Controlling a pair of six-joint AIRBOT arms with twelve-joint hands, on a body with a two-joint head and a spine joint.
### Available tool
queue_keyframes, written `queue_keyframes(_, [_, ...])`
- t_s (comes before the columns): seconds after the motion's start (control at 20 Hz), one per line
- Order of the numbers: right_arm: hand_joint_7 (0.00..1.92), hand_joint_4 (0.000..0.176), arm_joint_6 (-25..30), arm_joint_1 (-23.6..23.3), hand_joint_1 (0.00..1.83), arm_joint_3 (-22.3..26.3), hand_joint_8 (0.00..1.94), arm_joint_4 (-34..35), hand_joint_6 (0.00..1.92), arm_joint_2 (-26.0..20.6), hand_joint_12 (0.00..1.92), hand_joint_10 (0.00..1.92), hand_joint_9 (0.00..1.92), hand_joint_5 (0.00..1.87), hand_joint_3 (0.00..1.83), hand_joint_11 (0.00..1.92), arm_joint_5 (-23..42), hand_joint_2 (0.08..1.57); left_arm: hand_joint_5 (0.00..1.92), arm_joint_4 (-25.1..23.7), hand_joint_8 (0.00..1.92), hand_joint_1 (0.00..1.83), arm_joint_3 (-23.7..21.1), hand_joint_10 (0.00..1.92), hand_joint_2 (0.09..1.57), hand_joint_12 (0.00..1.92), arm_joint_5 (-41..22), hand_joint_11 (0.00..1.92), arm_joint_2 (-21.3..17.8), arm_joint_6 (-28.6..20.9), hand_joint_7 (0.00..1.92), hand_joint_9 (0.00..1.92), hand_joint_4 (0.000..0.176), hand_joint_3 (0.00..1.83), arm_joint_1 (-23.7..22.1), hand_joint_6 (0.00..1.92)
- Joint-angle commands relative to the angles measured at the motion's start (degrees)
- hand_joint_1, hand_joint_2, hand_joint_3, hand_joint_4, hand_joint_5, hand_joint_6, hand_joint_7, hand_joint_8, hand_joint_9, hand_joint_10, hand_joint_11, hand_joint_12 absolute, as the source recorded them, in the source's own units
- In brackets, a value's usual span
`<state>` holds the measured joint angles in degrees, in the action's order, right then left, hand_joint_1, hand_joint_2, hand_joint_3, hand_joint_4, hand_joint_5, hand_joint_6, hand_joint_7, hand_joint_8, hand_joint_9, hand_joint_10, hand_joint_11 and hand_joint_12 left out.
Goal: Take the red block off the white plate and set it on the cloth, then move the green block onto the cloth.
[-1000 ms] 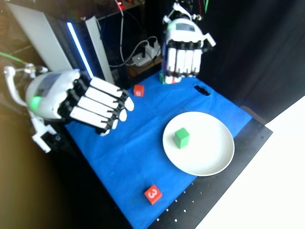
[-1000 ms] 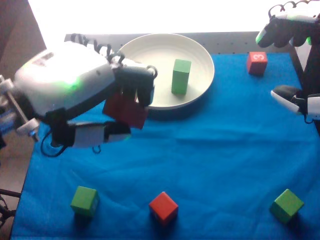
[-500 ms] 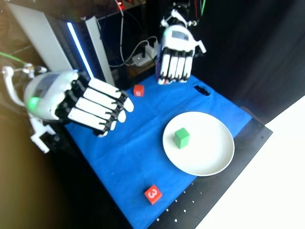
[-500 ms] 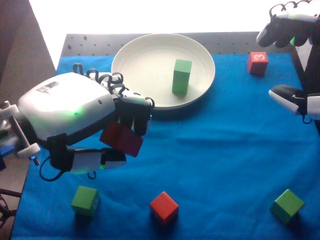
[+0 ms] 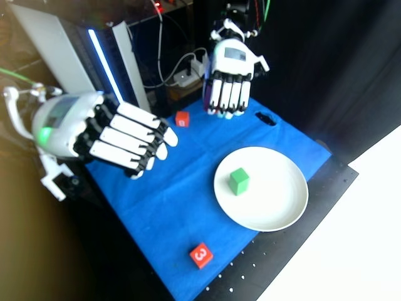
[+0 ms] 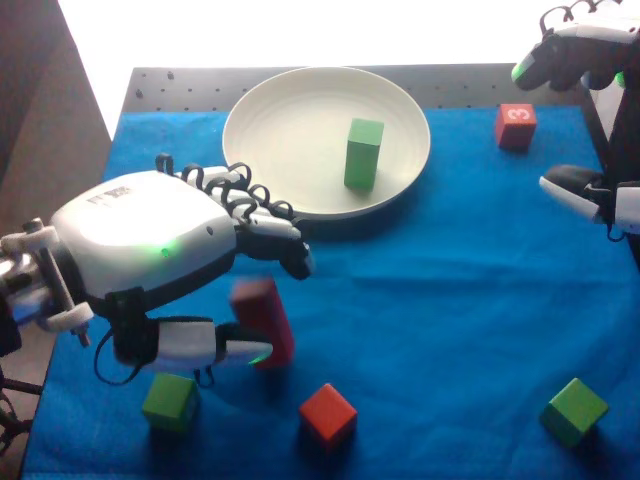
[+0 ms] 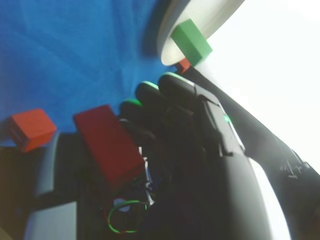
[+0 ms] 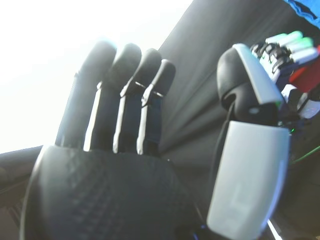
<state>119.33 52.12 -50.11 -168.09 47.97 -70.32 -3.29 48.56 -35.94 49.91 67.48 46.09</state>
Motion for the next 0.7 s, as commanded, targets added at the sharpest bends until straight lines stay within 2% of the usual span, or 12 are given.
queue_keyframes(0.0, [0.69, 0.0, 0.0, -0.3, 1.14, 0.1, 0.96, -0.7, 0.76, -0.3, 1.71, 1.37, 0.66, 0.64, 0.42, 0.66, -6.7, 0.7, 0.5, -0.3, 0.12, 0.73, 0.3, 0.48, 1.07, 1.34, -5.8, 0.07, 0.6, -0.2, 0.56, 0.4, 0.0, 0.0, -0.3, 0.35])
queue_keyframes(0.1, [0.7, 0.0, 0.0, -0.3, 1.12, 0.1, 0.92, -0.7, 0.75, -0.3, 1.7, 1.34, 0.67, 0.64, 0.41, 0.64, -6.7, 0.7, 0.48, -0.3, 0.02, 0.67, 0.6, 0.35, 1.05, 1.35, -5.5, 0.01, 0.9, -0.2, 0.49, 0.36, 0.0, 0.0, -0.3, 0.22])
queue_keyframes(0.15, [0.69, 0.0, 0.0, -0.3, 1.13, 0.1, 0.94, -0.7, 0.74, -0.3, 1.72, 1.37, 0.66, 0.63, 0.4, 0.63, -6.7, 0.71, 0.47, -0.3, 0.0, 0.6, 0.6, 0.2, 1.05, 1.3, -5.5, 0.0, 1.0, -0.2, 0.4, 0.32, 0.024, 0.0, -0.3, 0.09])
queue_keyframes(0.2, [0.69, 0.0, 0.0, -0.3, 1.13, 0.1, 0.94, -0.7, 0.74, -0.3, 1.72, 1.37, 0.66, 0.63, 0.4, 0.63, -6.7, 0.71, 0.47, -0.3, 0.0, 0.6, 0.7, 0.2, 1.05, 1.3, -5.6, 0.0, 1.0, -0.2, 0.4, 0.32, 0.024, 0.0, -0.3, 0.09])
queue_keyframes(0.25, [0.68, 0.0, 0.0, -0.3, 1.15, 0.1, 0.98, -0.7, 0.76, -0.3, 1.75, 1.39, 0.63, 0.62, 0.39, 0.61, -6.7, 0.71, 0.44, -0.2, 0.0, 0.54, 0.7, 0.1, 1.05, 1.07, -5.7, 0.0, 1.0, -0.2, 0.33, 0.29, 0.042, 0.0, -0.3, 0.03])
queue_keyframes(0.3, [0.68, 0.0, 0.0, -0.3, 1.15, 0.1, 0.98, -0.7, 0.76, -0.3, 1.75, 1.39, 0.63, 0.62, 0.39, 0.61, -6.7, 0.71, 0.44, -0.1, 0.0, 0.54, 0.8, 0.1, 1.05, 1.07, -6.1, 0.0, 1.0, -0.2, 0.33, 0.29, 0.042, 0.0, -0.3, 0.03])
queue_keyframes(0.35, [0.68, 0.0, 0.0, -0.2, 1.15, 0.1, 0.98, -0.7, 0.76, -0.4, 1.75, 1.4, 0.63, 0.62, 0.39, 0.61, -6.7, 0.71, 0.41, 0.2, 0.0, 0.52, 0.8, 0.07, 1.05, 0.93, -6.7, 0.0, 1.0, -0.2, 0.31, 0.27, 0.062, 0.0, -0.2, 0.01])
queue_keyframes(0.4, [0.68, 0.0, 0.0, -0.2, 1.16, 0.1, 0.99, -0.7, 0.77, -0.4, 1.74, 1.4, 0.63, 0.63, 0.39, 0.63, -6.7, 0.71, 0.39, 0.7, 0.0, 0.53, 0.9, 0.05, 1.04, 0.94, -7.6, 0.0, 0.9, -0.2, 0.28, 0.25, 0.07, 0.0, -0.2, 0.0])
queue_keyframes(0.45, [0.69, 0.0, 0.0, -0.2, 1.13, 0.1, 1.0, -0.6, 0.78, -0.5, 1.71, 1.4, 0.66, 0.63, 0.4, 0.67, -6.7, 0.7, 0.33, 2.2, 0.0, 0.58, 1.0, 0.01, 1.01, 0.77, -9.9, 0.0, 0.5, -0.2, 0.21, 0.18, 0.113, 0.0, 0.3, 0.0])
queue_keyframes(0.5, [0.69, 0.0, 0.0, -0.2, 1.13, 0.1, 1.0, -0.6, 0.78, -0.5, 1.71, 1.4, 0.66, 0.63, 0.4, 0.67, -6.7, 0.7, 0.33, 2.4, 0.0, 0.58, 1.0, 0.01, 1.01, 0.77, -10.2, 0.0, 0.4, -0.2, 0.21, 0.18, 0.113, 0.0, 0.4, 0.0])
queue_keyframes(0.6, [0.64, 0.0, 0.0, -0.2, 1.18, 0.1, 1.06, -0.6, 0.85, -0.5, 1.74, 1.42, 0.61, 0.59, 0.42, 0.61, -6.7, 0.67, 0.26, 4.5, 0.0, 0.43, 1.0, 0.0, 1.07, 0.9, -13.5, 0.0, -0.3, -0.2, 0.16, 0.17, 0.131, 0.01, 1.2, 0.0])
queue_keyframes(0.65, [0.64, 0.0, 0.0, -0.2, 1.17, 0.1, 1.06, -0.6, 0.85, -0.5, 1.73, 1.41, 0.61, 0.58, 0.42, 0.59, -6.7, 0.68, 0.27, 5.2, 0.0, 0.4, 1.0, 0.01, 1.07, 0.89, -14.8, 0.0, -0.5, -0.2, 0.17, 0.19, 0.115, 0.01, 1.4, 0.0])
